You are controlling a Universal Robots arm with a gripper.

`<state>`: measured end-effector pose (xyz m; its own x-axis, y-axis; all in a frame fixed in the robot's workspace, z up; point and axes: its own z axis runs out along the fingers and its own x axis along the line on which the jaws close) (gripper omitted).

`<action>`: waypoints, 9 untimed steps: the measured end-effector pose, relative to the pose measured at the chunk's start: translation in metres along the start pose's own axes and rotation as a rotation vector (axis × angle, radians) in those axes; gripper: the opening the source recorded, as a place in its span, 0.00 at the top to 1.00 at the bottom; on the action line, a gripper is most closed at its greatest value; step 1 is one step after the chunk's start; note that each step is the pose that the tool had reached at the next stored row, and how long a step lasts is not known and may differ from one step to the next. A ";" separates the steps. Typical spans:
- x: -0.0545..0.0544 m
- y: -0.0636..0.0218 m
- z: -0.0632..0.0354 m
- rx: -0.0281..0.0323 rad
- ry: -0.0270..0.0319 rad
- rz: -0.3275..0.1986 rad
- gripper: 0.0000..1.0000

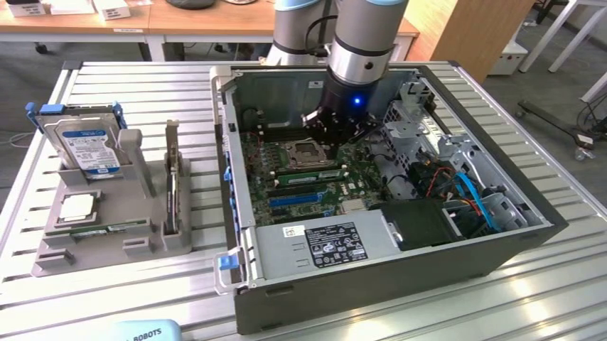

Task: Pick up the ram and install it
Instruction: 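Press down the ram until it locks into place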

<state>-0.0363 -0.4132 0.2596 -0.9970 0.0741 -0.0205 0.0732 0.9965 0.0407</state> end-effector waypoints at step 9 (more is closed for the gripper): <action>0.014 -0.0010 -0.0003 -0.0003 0.0006 -0.017 0.90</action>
<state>-0.0501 -0.4132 0.2596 -0.9981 0.0573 -0.0206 0.0564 0.9976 0.0407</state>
